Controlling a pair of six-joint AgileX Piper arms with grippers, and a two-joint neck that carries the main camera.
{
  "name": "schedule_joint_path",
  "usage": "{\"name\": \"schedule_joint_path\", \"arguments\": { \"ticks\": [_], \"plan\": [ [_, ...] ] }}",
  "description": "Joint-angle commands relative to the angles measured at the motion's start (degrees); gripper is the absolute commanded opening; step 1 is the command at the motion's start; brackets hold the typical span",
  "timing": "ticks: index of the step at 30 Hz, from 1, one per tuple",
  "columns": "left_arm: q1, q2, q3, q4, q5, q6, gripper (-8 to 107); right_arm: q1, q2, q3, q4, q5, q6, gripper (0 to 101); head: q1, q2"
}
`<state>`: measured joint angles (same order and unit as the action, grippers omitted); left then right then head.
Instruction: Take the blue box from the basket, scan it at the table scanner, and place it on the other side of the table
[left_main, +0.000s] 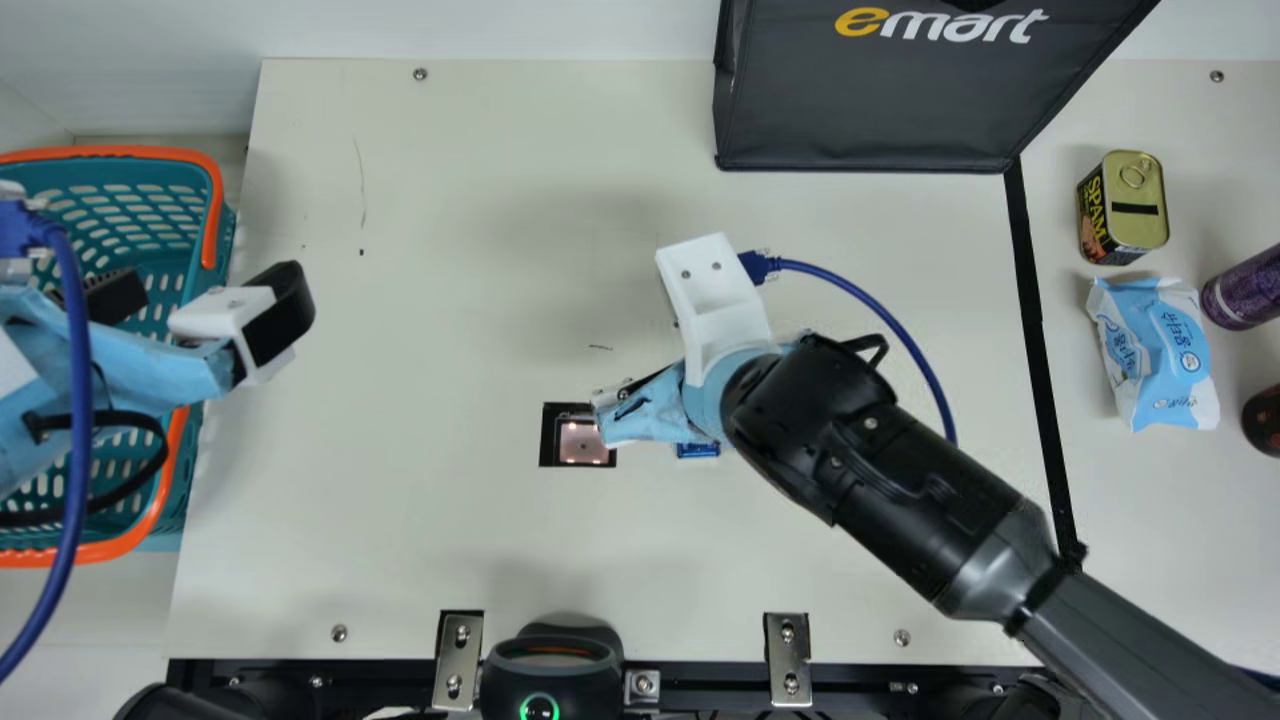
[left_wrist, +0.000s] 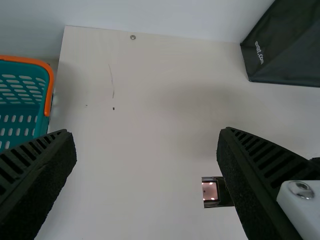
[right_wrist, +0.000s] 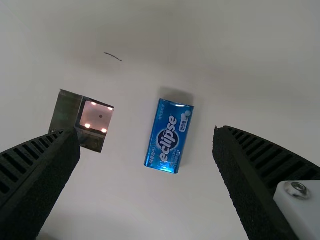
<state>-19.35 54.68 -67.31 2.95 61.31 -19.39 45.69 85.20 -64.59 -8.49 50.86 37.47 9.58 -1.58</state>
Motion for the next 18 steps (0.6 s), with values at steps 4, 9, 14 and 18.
{"name": "schedule_joint_path", "arguments": {
  "ticks": [4,9,14,18],
  "plan": [
    [0.0,0.0,0.0,0.0,0.0,0.0,90,0.6,1.7,2.2,-0.9,-1.7,3.8,95,-1.7,0.0],
    [0.0,0.0,0.0,0.0,0.0,0.0,90,0.9,3.4,3.9,-1.7,-3.3,6.3,95,-1.7,0.0],
    [0.0,0.0,0.0,0.0,0.0,0.0,90,1.2,5.2,5.1,-2.0,-4.7,7.9,95,-1.7,0.0],
    [0.0,0.0,0.0,0.0,0.0,0.0,90,1.4,6.4,5.6,-2.2,-5.3,8.9,95,-1.7,0.0]
  ]
}}
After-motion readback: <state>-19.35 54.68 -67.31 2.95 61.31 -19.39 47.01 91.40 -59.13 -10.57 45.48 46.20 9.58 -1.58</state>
